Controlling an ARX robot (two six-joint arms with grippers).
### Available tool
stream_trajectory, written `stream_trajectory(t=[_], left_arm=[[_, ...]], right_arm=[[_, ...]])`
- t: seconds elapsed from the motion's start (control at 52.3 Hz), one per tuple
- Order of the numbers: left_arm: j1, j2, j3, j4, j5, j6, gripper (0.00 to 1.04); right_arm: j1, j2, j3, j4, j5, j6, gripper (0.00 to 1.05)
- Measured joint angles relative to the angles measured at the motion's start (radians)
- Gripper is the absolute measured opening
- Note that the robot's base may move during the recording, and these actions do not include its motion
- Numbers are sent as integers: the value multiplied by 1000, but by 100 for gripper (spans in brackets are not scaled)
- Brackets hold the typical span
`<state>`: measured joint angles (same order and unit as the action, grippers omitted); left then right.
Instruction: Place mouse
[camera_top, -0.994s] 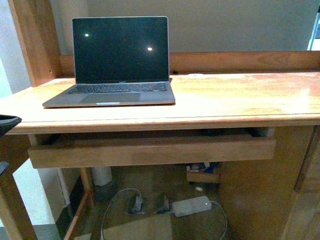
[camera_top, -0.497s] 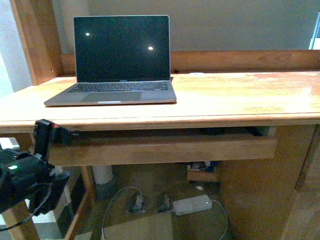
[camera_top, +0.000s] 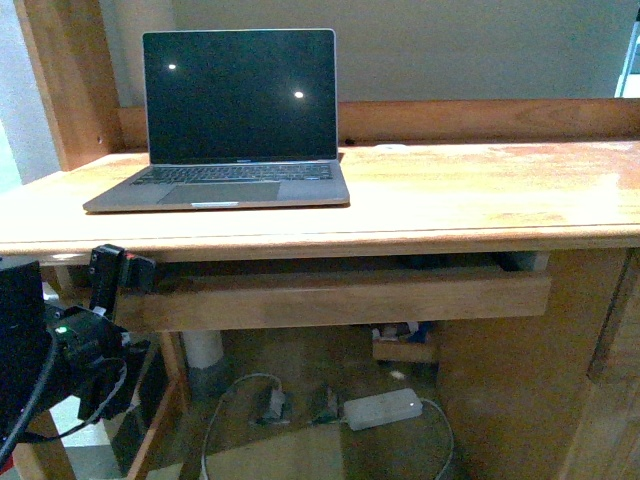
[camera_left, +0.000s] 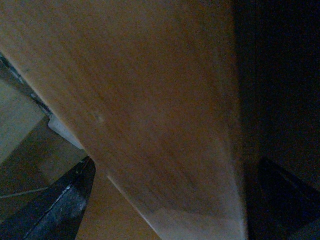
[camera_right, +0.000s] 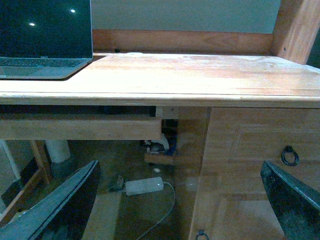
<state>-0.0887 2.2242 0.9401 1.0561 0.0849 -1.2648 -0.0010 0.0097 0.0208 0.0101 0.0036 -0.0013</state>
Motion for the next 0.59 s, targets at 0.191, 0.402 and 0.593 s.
stream_trajectory(t=[0.191,0.402,0.593], left_arm=[[11,48,56,-26,9,-21,98],[5,82,92,-50,8,-32,98],[-4,63,112,-103,-15,-39,76]], right_arm=[[0,0,0,0,0,0,98],[0,0,0,0,0,0,98],[0,0,0,0,0,0,98]])
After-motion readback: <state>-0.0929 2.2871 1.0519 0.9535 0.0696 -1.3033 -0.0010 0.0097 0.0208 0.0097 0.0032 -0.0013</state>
